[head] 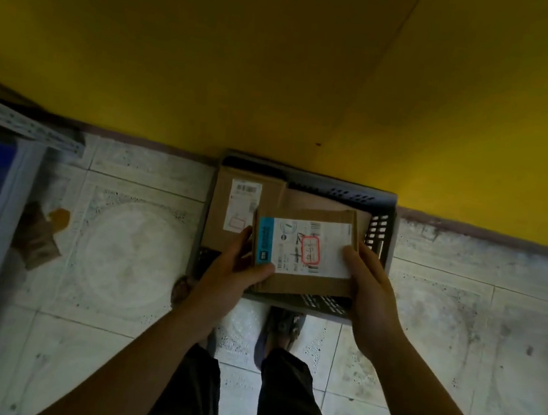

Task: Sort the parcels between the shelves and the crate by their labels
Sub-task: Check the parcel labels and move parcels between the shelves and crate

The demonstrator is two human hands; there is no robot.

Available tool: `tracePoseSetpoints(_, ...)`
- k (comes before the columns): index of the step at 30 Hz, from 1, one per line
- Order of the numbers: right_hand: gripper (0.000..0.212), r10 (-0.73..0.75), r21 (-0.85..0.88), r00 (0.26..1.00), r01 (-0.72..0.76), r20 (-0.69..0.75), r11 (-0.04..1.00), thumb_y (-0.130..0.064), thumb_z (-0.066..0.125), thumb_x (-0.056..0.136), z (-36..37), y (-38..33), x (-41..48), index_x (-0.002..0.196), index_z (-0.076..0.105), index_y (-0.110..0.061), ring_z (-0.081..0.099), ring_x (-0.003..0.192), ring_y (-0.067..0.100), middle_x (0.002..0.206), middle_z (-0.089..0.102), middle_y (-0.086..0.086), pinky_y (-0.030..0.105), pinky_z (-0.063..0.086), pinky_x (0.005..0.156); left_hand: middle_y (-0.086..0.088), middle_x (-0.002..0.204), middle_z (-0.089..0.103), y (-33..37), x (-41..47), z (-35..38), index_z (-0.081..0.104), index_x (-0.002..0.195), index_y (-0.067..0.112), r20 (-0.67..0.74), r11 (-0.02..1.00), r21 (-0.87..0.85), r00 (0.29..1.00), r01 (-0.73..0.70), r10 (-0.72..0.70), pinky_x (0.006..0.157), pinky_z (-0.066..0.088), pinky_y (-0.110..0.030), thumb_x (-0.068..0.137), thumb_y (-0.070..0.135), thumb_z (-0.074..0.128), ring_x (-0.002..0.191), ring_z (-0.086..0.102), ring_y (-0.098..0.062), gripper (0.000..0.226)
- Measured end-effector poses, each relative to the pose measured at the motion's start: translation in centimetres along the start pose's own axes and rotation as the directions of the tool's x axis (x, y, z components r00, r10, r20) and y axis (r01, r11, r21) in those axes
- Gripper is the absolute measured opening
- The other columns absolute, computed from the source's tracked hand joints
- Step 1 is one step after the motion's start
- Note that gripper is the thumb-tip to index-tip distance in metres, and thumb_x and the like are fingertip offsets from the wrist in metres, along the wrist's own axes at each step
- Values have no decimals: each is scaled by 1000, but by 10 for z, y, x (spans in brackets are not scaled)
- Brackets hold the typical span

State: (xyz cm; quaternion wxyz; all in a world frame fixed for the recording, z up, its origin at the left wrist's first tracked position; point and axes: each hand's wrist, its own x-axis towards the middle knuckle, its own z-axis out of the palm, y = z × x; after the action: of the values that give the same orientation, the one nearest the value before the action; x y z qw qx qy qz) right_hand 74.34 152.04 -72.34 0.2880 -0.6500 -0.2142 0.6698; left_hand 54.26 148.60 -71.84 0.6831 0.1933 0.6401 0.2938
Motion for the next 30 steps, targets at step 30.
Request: tracePoseSetpoints(30,41,266,-361,942,-326,-205,874,-21,62,92,-73,200,174,132,52,-19,55,122,26,130,61,4,36,49,91,-3,142,41,-196,189,54,44,138,21,-151,811,523,965,263,-216,88,41,-19,97,19,53,132,44,-21,42)
